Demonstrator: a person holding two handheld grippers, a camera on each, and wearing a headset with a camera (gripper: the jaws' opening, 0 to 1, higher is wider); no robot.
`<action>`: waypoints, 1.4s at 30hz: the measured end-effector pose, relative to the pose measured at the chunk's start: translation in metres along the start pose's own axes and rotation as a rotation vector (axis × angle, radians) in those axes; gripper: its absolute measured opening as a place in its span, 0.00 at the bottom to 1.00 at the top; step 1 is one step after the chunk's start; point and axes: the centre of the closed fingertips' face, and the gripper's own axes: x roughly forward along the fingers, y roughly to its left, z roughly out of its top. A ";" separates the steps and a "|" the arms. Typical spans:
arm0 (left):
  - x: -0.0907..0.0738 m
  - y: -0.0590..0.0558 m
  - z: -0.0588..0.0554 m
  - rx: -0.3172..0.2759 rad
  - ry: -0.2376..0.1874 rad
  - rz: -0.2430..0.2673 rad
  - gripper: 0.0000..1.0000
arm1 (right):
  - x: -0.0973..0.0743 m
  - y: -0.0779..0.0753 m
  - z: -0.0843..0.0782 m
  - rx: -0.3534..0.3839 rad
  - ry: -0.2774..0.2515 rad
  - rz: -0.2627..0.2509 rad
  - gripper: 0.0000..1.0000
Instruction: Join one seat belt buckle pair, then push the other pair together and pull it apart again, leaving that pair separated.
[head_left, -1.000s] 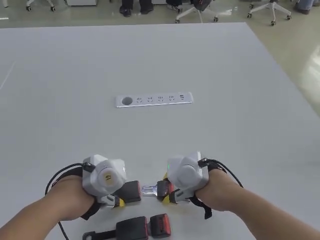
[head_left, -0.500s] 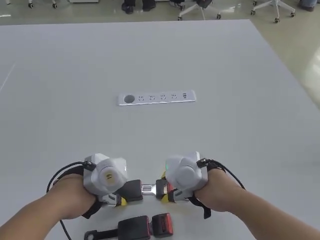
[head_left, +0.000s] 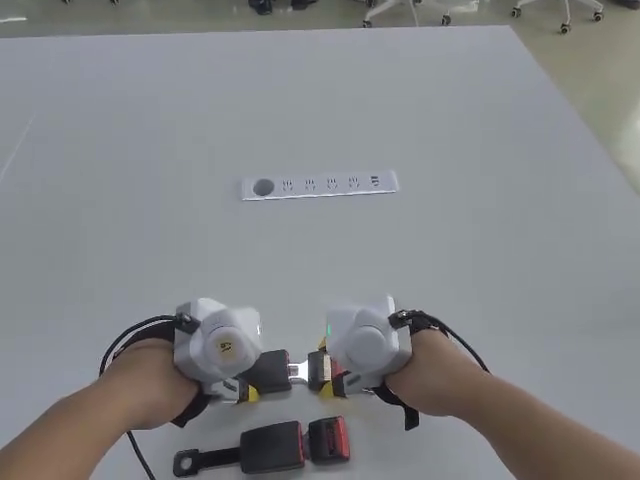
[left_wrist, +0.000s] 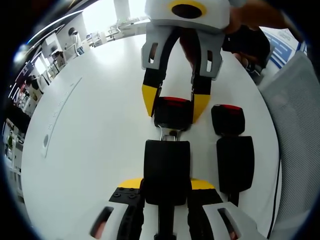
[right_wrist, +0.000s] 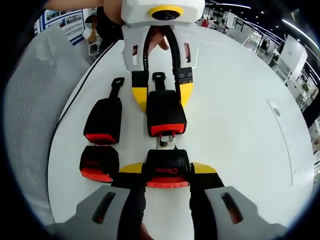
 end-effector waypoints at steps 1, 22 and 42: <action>0.000 0.000 0.000 0.003 0.001 -0.001 0.33 | 0.001 -0.001 0.000 -0.002 0.000 0.001 0.31; 0.002 -0.001 0.000 0.003 0.002 -0.010 0.32 | 0.001 0.000 0.004 -0.019 -0.001 0.002 0.30; 0.000 0.000 -0.001 0.005 0.004 -0.007 0.31 | 0.004 0.001 0.011 -0.043 0.024 -0.008 0.30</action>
